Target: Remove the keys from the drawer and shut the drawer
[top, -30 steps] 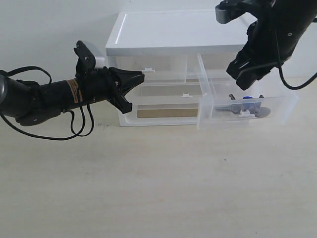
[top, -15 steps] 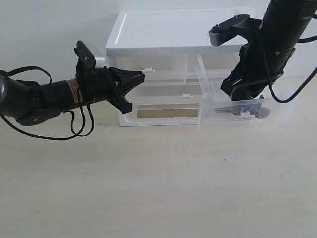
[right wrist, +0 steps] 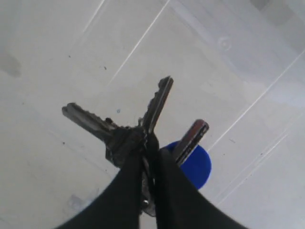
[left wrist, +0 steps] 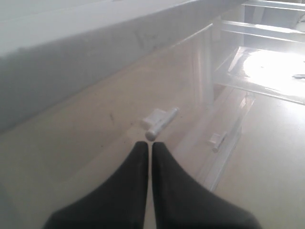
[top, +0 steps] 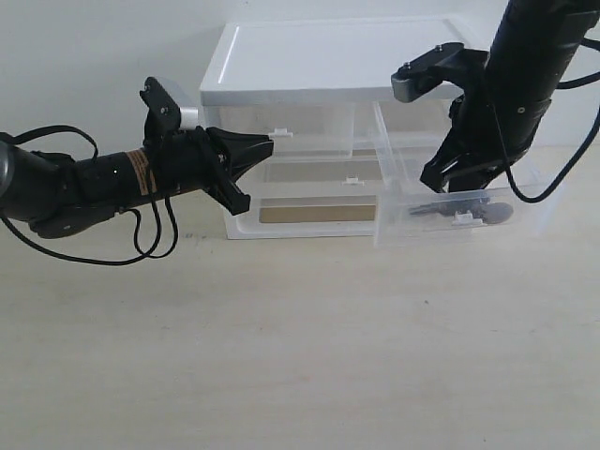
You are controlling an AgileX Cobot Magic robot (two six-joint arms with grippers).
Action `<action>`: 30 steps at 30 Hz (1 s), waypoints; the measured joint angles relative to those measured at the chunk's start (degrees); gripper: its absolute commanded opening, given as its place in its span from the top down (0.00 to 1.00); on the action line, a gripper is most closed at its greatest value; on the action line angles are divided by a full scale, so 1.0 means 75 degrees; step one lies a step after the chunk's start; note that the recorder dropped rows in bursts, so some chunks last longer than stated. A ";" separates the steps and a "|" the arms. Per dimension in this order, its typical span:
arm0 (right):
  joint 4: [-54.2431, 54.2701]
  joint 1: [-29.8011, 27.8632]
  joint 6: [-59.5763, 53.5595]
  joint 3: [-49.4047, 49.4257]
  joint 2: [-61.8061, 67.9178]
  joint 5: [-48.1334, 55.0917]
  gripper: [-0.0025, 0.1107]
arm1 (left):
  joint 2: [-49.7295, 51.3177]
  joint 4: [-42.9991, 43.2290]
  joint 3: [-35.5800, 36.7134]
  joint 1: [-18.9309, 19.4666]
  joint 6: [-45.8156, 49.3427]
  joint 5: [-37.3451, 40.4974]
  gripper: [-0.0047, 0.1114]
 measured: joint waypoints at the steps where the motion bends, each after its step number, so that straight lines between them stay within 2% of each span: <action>1: -0.0013 0.0000 -0.0036 0.0000 0.0000 -0.0034 0.98 | 0.0000 0.0000 0.0000 0.0000 0.0000 0.0000 0.92; 14: -0.0266 0.0000 0.0611 0.0014 0.0002 -0.1430 0.98 | 0.0000 0.0000 0.0000 0.0000 0.0000 0.0000 0.92; 25: -0.0272 0.0000 0.0707 0.0046 -0.0718 -0.1837 0.98 | 0.0000 0.0000 0.0000 0.0000 0.0000 0.0000 0.92; 27: -0.0129 0.0000 0.0738 0.0046 -0.0936 -0.1646 0.90 | 0.0000 0.0000 0.0000 0.0000 0.0000 0.0000 0.92; 30: -0.0038 0.0000 0.0738 0.0046 -0.0901 -0.1334 0.65 | 0.0000 0.0000 0.0000 0.0000 0.0000 0.0000 0.92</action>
